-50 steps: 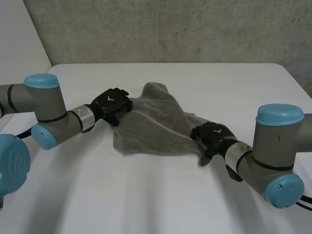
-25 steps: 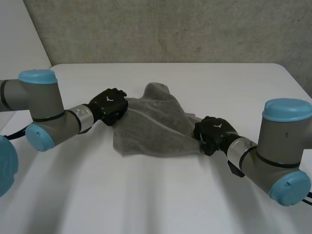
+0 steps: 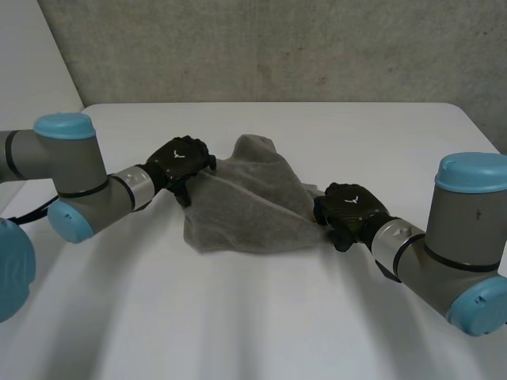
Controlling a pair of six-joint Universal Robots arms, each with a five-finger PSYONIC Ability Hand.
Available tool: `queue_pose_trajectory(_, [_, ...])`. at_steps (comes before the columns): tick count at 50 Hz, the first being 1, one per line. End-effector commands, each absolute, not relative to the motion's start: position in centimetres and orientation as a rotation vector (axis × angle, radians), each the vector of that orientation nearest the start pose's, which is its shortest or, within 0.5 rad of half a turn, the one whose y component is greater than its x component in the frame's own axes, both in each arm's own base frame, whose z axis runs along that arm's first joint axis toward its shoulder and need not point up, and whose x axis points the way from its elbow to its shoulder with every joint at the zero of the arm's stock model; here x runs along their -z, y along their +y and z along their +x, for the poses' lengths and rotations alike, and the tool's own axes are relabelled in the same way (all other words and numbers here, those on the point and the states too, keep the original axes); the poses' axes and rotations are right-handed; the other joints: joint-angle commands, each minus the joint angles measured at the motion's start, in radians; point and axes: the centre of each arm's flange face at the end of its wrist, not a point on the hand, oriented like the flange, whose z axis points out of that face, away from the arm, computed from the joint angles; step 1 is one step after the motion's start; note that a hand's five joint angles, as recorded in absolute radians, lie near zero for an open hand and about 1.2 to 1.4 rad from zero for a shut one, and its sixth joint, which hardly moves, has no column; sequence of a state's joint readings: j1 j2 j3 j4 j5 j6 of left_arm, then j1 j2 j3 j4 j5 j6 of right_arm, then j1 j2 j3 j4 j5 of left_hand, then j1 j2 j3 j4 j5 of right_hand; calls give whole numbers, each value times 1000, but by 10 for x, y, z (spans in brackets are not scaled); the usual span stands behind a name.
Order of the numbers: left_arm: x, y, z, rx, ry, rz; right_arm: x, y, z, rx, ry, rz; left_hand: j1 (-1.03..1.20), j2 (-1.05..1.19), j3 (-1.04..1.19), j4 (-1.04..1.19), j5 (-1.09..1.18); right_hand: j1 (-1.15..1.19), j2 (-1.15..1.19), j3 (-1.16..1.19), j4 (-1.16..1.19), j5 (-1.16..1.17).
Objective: Fold the towel.
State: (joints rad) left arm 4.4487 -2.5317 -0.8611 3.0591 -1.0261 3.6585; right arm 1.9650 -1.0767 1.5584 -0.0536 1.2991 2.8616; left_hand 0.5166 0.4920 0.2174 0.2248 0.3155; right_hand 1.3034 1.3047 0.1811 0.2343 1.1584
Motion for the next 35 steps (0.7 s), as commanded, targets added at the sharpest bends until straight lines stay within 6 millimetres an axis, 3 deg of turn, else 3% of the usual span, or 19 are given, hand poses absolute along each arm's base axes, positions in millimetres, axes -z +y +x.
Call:
queue_pose_trajectory(1, [-127,-393,-292,1983,2354,1552,-154,-266,277,1530,2197,-987,5,30,-43,-50,32,93,92,-7,-60,63])
queue_pose_trajectory(11, [-120,-395,-292,1940,2398,1564,-153,-266,277,1528,2198,-987,29,53,-43,-50,55,93,92,-7,-60,63])
queue_pose_trajectory(20, [-120,-384,-290,1852,2441,1624,-154,-266,277,1531,2199,-986,501,525,-43,-50,527,93,92,-7,-60,63])
queue_pose_trajectory(30, [-159,-368,-277,1861,2381,1599,-150,-260,275,1476,2225,-994,575,599,-43,-50,601,93,92,-7,-60,63])
queue_pose_trajectory(35, [-180,-347,-268,1827,2383,1551,-150,-248,273,1392,2239,-1053,709,734,-43,-50,736,93,92,-7,-60,63])
